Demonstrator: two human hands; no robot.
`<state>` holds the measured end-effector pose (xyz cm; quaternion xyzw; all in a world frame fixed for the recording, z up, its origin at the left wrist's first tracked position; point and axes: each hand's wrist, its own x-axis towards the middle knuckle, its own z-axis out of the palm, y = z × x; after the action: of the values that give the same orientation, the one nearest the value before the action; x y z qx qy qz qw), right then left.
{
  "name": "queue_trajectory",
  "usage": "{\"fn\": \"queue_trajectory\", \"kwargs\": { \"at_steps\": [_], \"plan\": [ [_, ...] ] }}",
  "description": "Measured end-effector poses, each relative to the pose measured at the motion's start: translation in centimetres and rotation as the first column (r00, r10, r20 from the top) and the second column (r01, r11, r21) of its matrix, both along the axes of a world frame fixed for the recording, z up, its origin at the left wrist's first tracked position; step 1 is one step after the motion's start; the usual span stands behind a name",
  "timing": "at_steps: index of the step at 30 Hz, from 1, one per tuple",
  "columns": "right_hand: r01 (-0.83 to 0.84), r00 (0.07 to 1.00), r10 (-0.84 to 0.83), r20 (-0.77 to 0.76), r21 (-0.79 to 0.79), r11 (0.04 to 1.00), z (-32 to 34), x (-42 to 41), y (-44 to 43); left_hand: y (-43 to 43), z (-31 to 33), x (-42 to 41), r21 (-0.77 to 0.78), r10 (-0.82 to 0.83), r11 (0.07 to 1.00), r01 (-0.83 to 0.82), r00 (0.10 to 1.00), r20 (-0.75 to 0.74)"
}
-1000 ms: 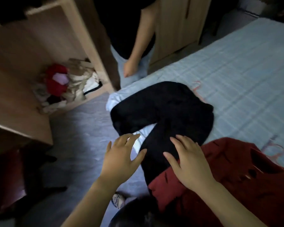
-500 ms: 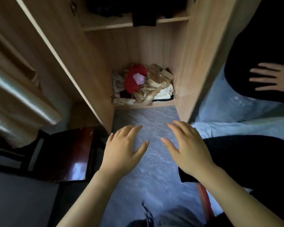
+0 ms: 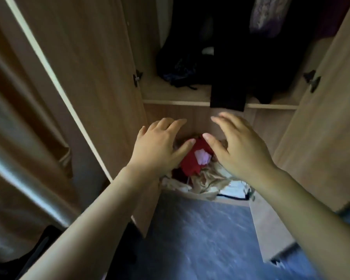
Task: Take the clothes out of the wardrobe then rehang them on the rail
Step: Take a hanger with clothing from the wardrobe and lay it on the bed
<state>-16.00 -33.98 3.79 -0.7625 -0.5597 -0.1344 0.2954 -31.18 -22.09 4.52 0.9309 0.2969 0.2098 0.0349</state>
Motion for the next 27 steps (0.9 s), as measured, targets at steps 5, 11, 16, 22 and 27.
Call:
{"fn": "queue_trajectory", "kwargs": {
  "at_steps": [5,11,16,22,27],
  "plan": [
    [-0.07,0.991,0.051,0.123,0.154,0.986,9.5,8.8,11.0,10.2,8.6,8.6,0.147,0.01,0.989,-0.03,0.991,0.134],
    [-0.069,0.96,-0.001,0.28,0.24,0.968,19.8,17.5,22.3,21.6,18.1,16.6,0.236,-0.051,0.972,-0.012,0.965,0.257],
    [-0.031,0.912,-0.109,0.395,0.333,0.942,27.6,24.5,30.6,31.3,25.0,24.2,0.339,-0.144,0.94,0.034,0.941,0.307],
    [0.028,0.829,-0.258,0.496,0.424,0.905,37.8,31.9,37.6,41.4,33.4,33.9,0.392,-0.288,0.91,0.137,0.887,0.36],
    [0.101,0.737,-0.383,0.557,0.471,0.877,44.7,36.9,40.8,46.8,38.8,42.0,0.399,-0.398,0.89,0.222,0.806,0.438]
  ]
}}
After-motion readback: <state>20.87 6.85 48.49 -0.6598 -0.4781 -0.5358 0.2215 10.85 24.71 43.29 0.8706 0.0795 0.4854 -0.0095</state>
